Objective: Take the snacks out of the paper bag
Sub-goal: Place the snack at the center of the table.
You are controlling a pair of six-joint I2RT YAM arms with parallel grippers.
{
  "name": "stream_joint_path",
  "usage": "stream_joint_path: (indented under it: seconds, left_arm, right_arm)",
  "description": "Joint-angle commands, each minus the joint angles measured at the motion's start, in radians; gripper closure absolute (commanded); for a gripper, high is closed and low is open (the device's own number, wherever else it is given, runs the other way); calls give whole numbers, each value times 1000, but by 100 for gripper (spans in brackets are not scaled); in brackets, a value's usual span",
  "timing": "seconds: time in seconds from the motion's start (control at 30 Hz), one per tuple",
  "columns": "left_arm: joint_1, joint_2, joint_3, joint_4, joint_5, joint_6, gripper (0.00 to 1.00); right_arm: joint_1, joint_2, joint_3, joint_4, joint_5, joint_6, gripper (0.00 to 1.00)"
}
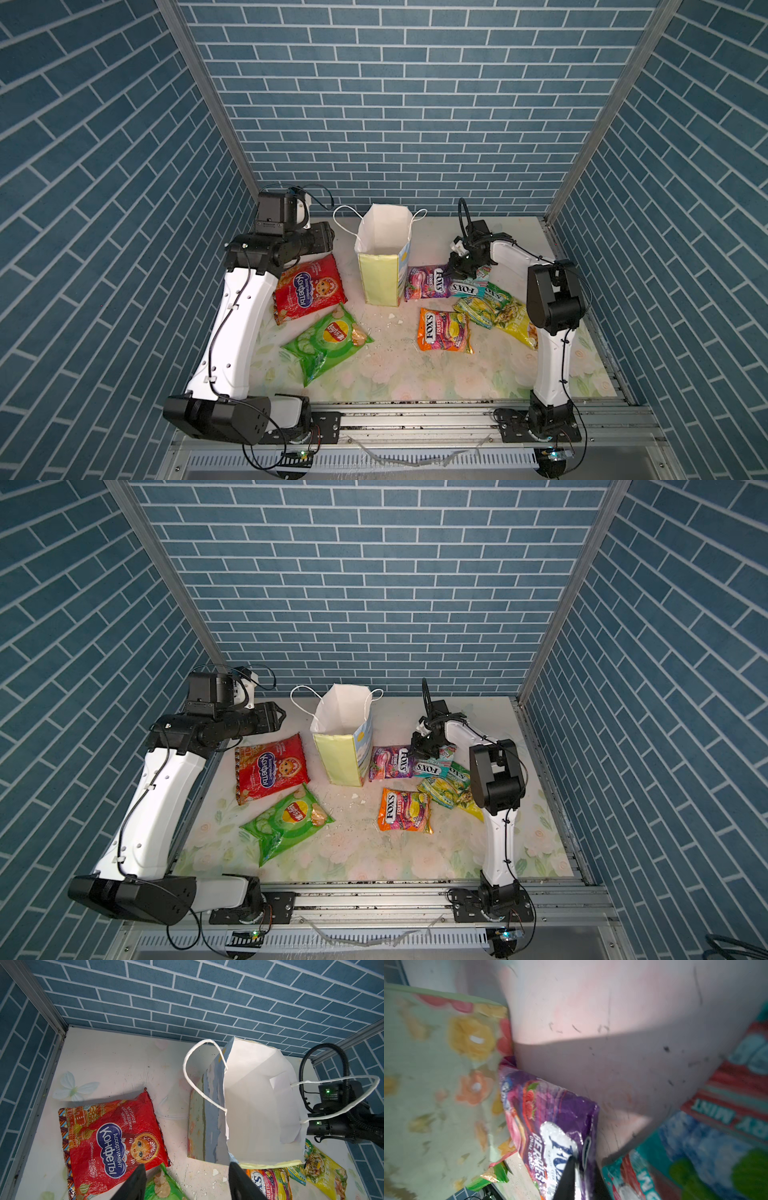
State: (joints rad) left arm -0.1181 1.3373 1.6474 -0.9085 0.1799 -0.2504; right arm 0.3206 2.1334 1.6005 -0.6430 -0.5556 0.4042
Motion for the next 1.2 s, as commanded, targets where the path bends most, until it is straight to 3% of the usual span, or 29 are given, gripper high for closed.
stream_joint_path:
  seconds: [0.0, 0.23, 0.57, 0.8, 0.93, 1.17]
  left_arm:
    - [9, 5, -23, 35, 10, 1, 36]
    - [12, -11, -63, 65, 7, 3, 36]
    - [14, -60, -139, 144, 10, 20, 36]
    - [14, -80, -196, 181, -15, 43, 35]
    - [14, -88, -264, 244, -27, 35, 32]
    - [15, -57, -398, 411, -4, 37, 24]
  right_arm:
    - [3, -65, -28, -16, 38, -21, 75]
    - [3, -139, -46, 6, 84, -16, 65]
    - [-23, -385, -100, 99, 196, -21, 64]
    - [-64, -690, -329, 238, 379, -8, 64]
    - [-95, -867, -492, 286, 511, 4, 59]
    - [-160, -1057, -652, 253, 599, 10, 54]
